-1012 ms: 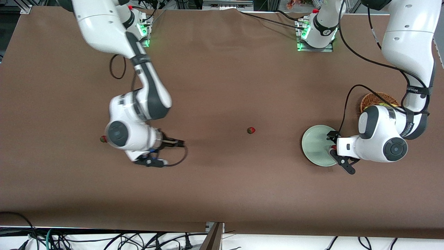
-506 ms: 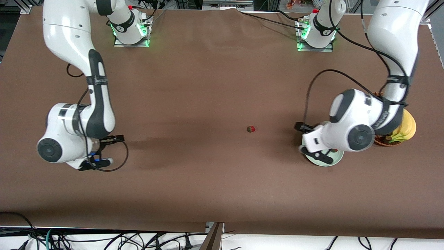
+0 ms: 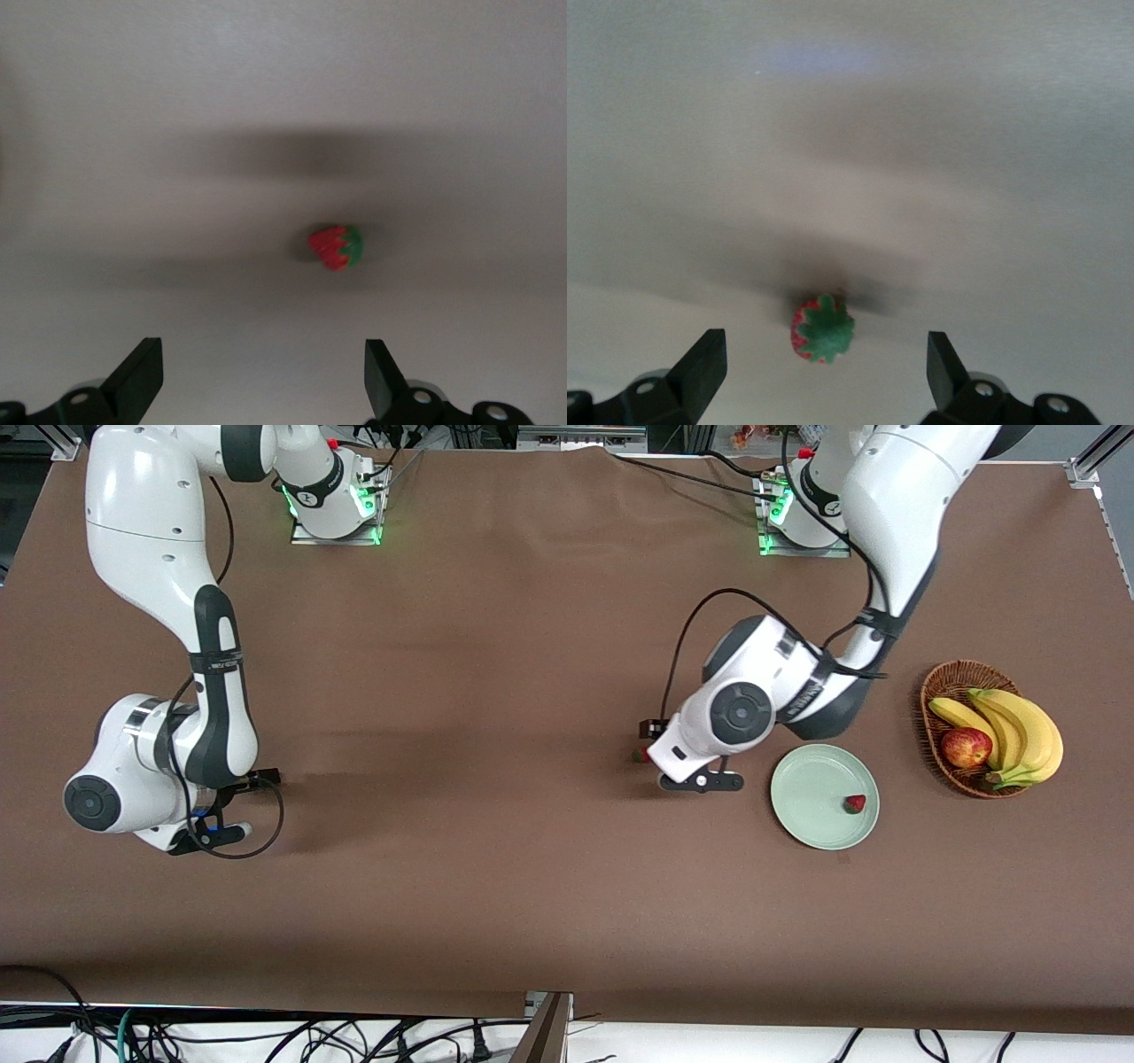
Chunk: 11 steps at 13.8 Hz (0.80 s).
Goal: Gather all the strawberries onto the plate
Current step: 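Grasp the middle strawberry with the left gripper while the right gripper grasps the last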
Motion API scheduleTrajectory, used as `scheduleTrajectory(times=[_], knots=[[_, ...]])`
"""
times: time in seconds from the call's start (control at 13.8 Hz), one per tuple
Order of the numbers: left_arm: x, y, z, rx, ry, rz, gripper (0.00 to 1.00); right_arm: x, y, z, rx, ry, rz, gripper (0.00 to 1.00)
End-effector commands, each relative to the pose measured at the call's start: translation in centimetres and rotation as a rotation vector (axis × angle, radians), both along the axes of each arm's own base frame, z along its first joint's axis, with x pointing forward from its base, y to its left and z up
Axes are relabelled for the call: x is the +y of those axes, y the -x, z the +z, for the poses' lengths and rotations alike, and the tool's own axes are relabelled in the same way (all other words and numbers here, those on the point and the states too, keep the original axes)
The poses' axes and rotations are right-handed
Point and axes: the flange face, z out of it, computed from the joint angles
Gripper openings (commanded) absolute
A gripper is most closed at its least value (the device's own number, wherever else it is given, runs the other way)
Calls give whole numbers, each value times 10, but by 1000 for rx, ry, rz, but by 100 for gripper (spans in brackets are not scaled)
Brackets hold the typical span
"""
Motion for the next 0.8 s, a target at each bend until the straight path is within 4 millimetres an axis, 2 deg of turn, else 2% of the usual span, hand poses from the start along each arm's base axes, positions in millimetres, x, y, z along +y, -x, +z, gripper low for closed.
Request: scheduleTrajectory(times=[0.0,0.14,0.29,0.36,0.58,0.72], knots=[[-6,15,-18,-112,-35,54,100,4,5,1,-16,-19,-13,100],[-11,29,-40,-180,36,72,100,3,11,-9,-26,-12,-15,100],[-16,33,-48,-232,71,45,100,2,13,-14,-31,-9,-14,99],[-21,36,-55,-240,62,14,100,2,14,-14,-29,-9,-14,93],[-23,41,-69,-233,51,-12,100,4,15,-12,-20,-13,-13,45],[-20,34,-75,-294,80,-56,100,4,16,-12,-9,-17,-6,22]])
